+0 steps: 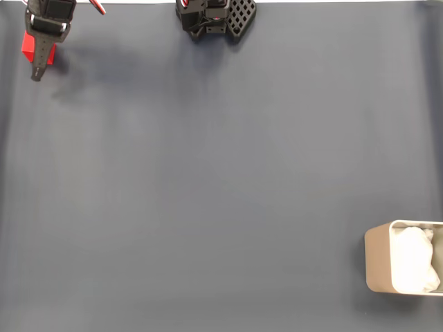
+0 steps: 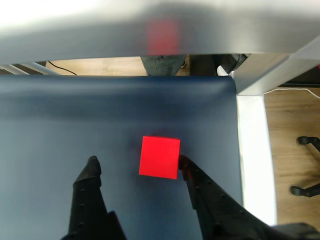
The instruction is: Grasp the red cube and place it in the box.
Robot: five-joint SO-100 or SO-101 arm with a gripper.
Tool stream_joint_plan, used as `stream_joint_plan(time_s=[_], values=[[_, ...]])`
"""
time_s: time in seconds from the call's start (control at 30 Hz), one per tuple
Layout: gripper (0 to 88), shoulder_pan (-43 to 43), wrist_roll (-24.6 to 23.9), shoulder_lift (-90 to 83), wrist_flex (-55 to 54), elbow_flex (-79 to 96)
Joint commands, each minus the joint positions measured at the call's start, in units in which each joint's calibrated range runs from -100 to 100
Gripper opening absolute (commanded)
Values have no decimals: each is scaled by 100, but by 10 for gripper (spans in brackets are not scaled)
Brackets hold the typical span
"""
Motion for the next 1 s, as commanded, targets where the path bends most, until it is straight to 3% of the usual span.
stream_joint_plan(time_s=[0.0,0.4,0.63,0.97], values=[[365,10,-24,-19,-133,-256],[360,-4,-49,68,-223,-310],[251,-25,15,85,-141,-347],[172,-25,88,77,-133,-347]])
